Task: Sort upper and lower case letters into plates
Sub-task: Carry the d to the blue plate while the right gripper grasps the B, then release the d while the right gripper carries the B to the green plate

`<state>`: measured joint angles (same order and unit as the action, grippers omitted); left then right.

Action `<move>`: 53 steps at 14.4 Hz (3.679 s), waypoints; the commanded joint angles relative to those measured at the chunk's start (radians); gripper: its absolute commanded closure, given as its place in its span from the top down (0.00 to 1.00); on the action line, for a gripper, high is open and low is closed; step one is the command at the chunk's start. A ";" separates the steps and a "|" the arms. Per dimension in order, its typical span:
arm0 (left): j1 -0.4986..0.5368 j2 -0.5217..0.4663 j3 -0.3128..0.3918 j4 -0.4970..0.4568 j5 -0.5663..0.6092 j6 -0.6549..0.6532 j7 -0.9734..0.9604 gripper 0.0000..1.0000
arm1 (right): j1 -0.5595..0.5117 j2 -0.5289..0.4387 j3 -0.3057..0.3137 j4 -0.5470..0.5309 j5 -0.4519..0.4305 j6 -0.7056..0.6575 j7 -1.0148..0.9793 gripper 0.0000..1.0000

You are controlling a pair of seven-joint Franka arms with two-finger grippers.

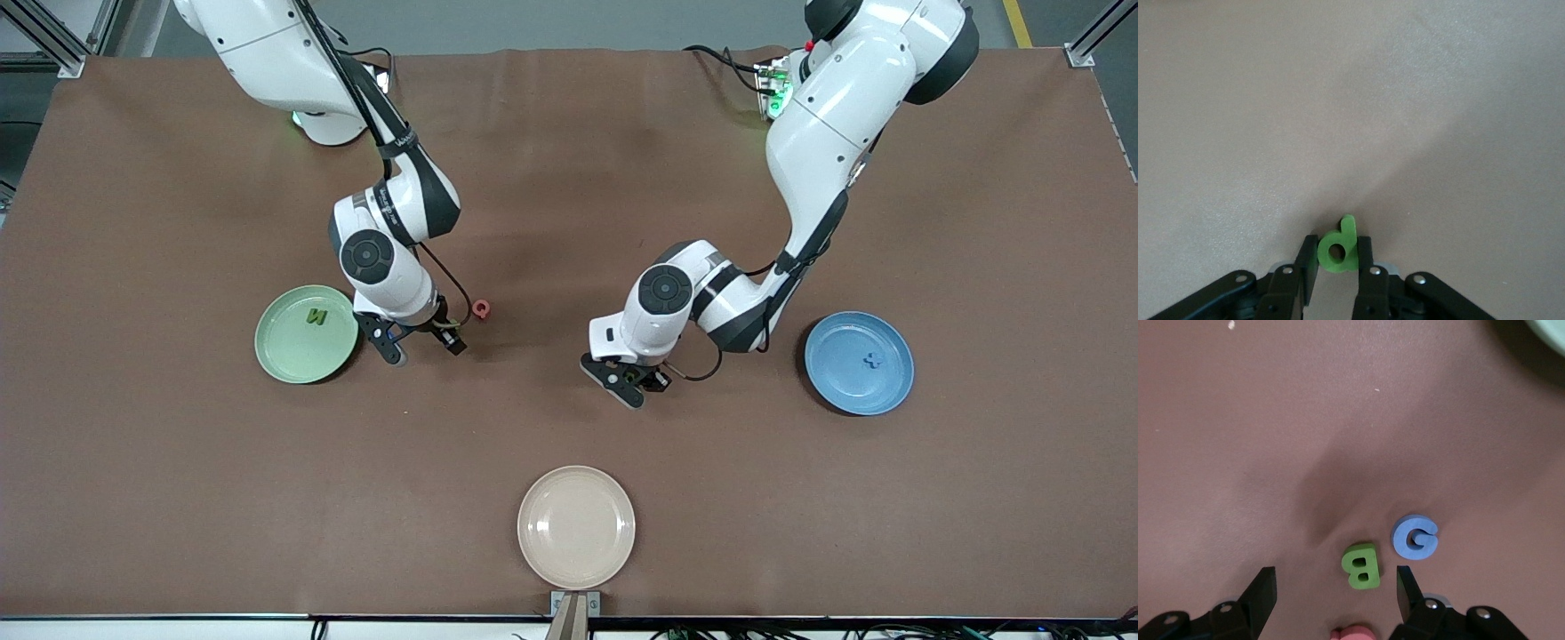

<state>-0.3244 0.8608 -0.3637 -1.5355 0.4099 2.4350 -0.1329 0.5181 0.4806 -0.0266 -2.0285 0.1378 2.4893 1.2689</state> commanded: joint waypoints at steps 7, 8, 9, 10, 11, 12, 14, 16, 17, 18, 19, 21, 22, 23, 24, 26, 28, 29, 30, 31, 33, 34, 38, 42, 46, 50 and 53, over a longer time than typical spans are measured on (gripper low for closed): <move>0.152 -0.089 -0.105 -0.002 -0.075 -0.150 0.009 0.01 | 0.025 0.035 -0.015 0.002 0.008 0.009 0.012 0.73; 0.213 -0.110 -0.151 -0.006 -0.075 -0.195 0.007 0.01 | 0.026 0.038 -0.015 0.001 0.008 0.016 0.017 0.73; 0.272 -0.127 -0.191 -0.020 -0.075 -0.230 0.006 0.01 | 0.031 0.042 -0.015 0.001 0.008 0.020 0.018 0.71; 0.330 -0.156 -0.228 -0.044 -0.074 -0.260 -0.002 0.01 | 0.034 0.044 -0.015 0.001 0.008 0.023 0.018 0.71; 0.364 -0.186 -0.239 -0.075 -0.072 -0.278 -0.005 0.01 | 0.036 0.046 -0.015 0.001 0.008 0.026 0.018 0.71; 0.386 -0.219 -0.239 -0.112 -0.072 -0.283 -0.011 0.01 | 0.037 0.052 -0.015 0.001 0.008 0.028 0.018 0.70; 0.450 -0.288 -0.239 -0.194 -0.069 -0.283 -0.017 0.01 | 0.039 0.058 -0.016 -0.001 0.008 0.039 0.018 0.67; 0.517 -0.339 -0.239 -0.267 -0.063 -0.283 -0.017 0.02 | 0.039 0.061 -0.016 -0.001 0.005 0.039 0.018 0.59; 0.551 -0.362 -0.239 -0.302 -0.062 -0.281 -0.017 0.05 | 0.037 0.061 -0.018 -0.001 0.003 0.039 0.017 0.55; 0.583 -0.384 -0.239 -0.331 -0.060 -0.281 -0.016 0.05 | 0.037 0.061 -0.018 -0.001 0.000 0.037 0.017 0.51; 0.622 -0.403 -0.239 -0.365 -0.054 -0.271 -0.004 0.05 | 0.036 0.061 -0.021 -0.006 -0.004 0.037 0.015 0.49; 0.681 -0.424 -0.242 -0.417 0.019 -0.261 0.004 0.04 | 0.033 0.058 -0.023 -0.009 -0.032 0.037 0.015 0.47; 0.708 -0.428 -0.244 -0.442 0.052 -0.246 0.006 0.03 | 0.031 0.056 -0.023 -0.009 -0.037 0.037 0.015 0.47; 0.735 -0.430 -0.248 -0.466 0.059 -0.216 0.007 0.03 | 0.031 0.056 -0.023 -0.009 -0.037 0.037 0.017 0.47; 0.772 -0.431 -0.261 -0.492 0.061 -0.180 0.009 0.02 | 0.031 0.056 -0.023 -0.009 -0.037 0.037 0.015 0.45; 0.853 -0.431 -0.299 -0.541 0.113 -0.117 0.038 0.02 | 0.031 0.056 -0.024 -0.010 -0.040 0.036 0.015 0.36; 0.895 -0.425 -0.302 -0.566 0.165 -0.088 0.055 0.02 | 0.030 0.055 -0.023 -0.010 -0.047 0.033 0.015 0.18; 0.910 -0.422 -0.302 -0.577 0.182 -0.070 0.061 0.02 | 0.030 0.053 -0.023 -0.016 -0.047 0.034 0.017 0.07; 0.932 -0.418 -0.302 -0.590 0.203 -0.051 0.071 0.02 | 0.027 0.049 -0.024 -0.019 -0.047 0.033 0.015 0.02; 0.947 -0.414 -0.302 -0.601 0.226 -0.038 0.073 0.02 | 0.022 0.044 -0.024 -0.019 -0.049 0.026 0.009 0.00; 0.959 -0.393 -0.302 -0.609 0.247 -0.010 0.073 0.02 | -0.004 0.009 -0.024 -0.016 -0.049 -0.016 -0.025 0.00; 0.961 -0.385 -0.302 -0.612 0.247 0.004 0.073 0.02 | -0.024 -0.011 -0.023 -0.015 -0.049 -0.055 -0.064 0.00; 0.961 -0.382 -0.301 -0.635 0.248 0.012 0.073 0.02 | -0.127 -0.092 -0.023 -0.018 -0.049 -0.170 -0.248 0.00; 0.979 -0.356 -0.301 -0.635 0.292 0.013 0.072 0.04 | -0.251 -0.177 -0.023 -0.107 -0.050 -0.170 -0.507 0.00; 0.981 -0.352 -0.302 -0.631 0.322 0.012 0.081 0.32 | -0.346 -0.188 -0.023 -0.238 -0.049 -0.023 -0.676 0.00; 0.981 -0.359 -0.353 -0.623 0.322 0.007 0.073 1.00 | -0.375 -0.174 -0.019 -0.314 -0.049 0.106 -0.720 0.01; 0.979 -0.376 -0.431 -0.611 0.305 -0.007 0.027 1.00 | -0.377 -0.174 -0.019 -0.309 -0.049 0.080 -0.721 0.43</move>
<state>0.6450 0.5130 -0.7430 -2.1472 0.7133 2.4405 -0.0718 0.1546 0.3352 -0.0585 -2.3140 0.0965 2.5760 0.5569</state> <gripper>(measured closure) 0.229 0.718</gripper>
